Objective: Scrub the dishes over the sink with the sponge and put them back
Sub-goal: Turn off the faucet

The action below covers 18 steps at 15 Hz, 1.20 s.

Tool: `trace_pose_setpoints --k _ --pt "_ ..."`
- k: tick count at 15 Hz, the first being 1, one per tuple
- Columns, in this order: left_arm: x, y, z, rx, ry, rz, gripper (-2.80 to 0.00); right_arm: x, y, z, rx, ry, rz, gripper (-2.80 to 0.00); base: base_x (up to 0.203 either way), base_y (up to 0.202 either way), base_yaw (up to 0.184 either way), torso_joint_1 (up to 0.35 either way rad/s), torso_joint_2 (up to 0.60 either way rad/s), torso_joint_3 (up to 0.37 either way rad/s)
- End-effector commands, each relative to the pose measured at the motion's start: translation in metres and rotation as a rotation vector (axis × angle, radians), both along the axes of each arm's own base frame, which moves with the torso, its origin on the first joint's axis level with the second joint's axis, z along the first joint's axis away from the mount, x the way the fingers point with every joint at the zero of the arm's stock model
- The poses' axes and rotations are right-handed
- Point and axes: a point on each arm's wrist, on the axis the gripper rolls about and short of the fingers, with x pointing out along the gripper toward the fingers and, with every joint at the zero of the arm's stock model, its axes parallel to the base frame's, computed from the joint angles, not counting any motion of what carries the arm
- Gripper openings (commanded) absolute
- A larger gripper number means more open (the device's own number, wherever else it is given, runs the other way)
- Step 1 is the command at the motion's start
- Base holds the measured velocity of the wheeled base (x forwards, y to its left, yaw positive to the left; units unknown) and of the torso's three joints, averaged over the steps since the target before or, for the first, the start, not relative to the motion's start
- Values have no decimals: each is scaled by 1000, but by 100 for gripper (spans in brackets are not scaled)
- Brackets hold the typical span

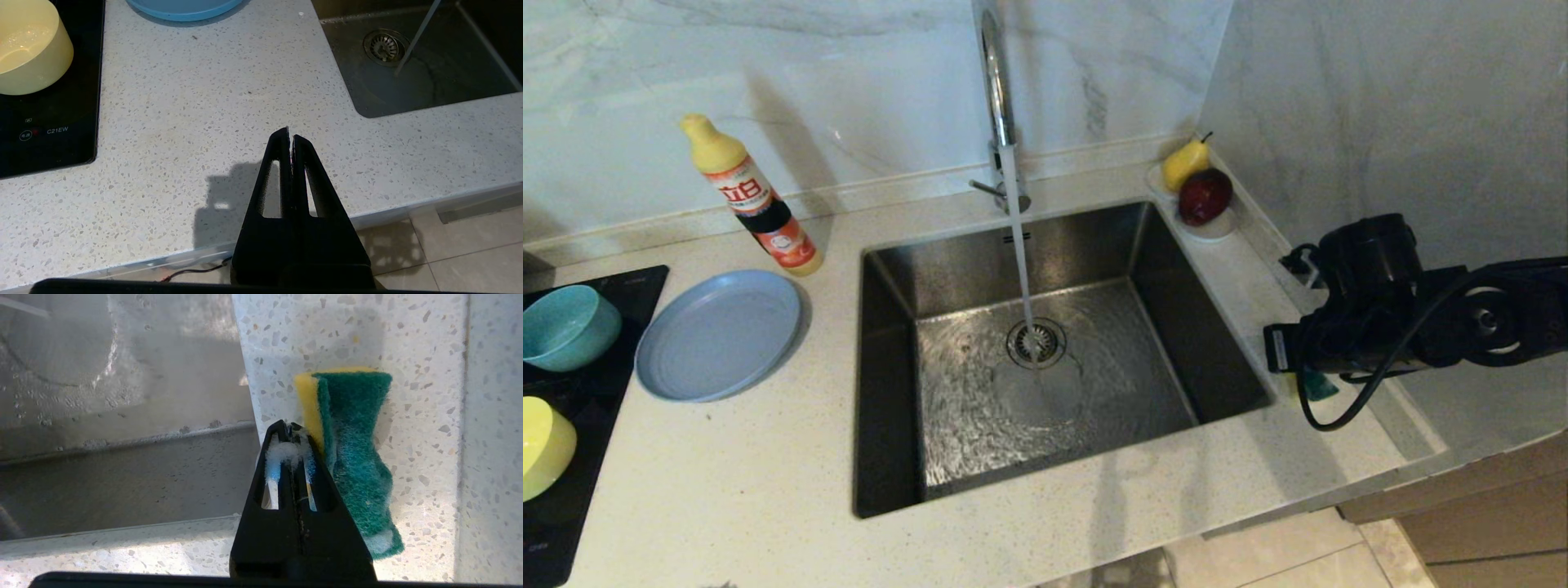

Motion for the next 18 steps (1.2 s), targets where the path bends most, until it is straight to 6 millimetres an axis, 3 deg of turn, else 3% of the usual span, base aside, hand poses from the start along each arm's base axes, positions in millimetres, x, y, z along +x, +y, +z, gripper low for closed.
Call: trace_pose_setpoints --k 1,9,14,18 --pt "0 0 0 0 -1 1 -280 -12 -1 12 10 -26 8 -280 0 0 0 0 0 0" --pt "0 0 0 0 -1 1 -280 -111 4 97 71 -223 112 -280 0 0 0 0 0 0" --pt "0 0 0 0 -1 1 -280 -181 -20 115 102 -358 94 -280 0 0 0 0 0 0" --pt "0 0 0 0 -1 1 -280 -220 -41 117 131 -469 -8 -280 0 0 0 0 0 0"
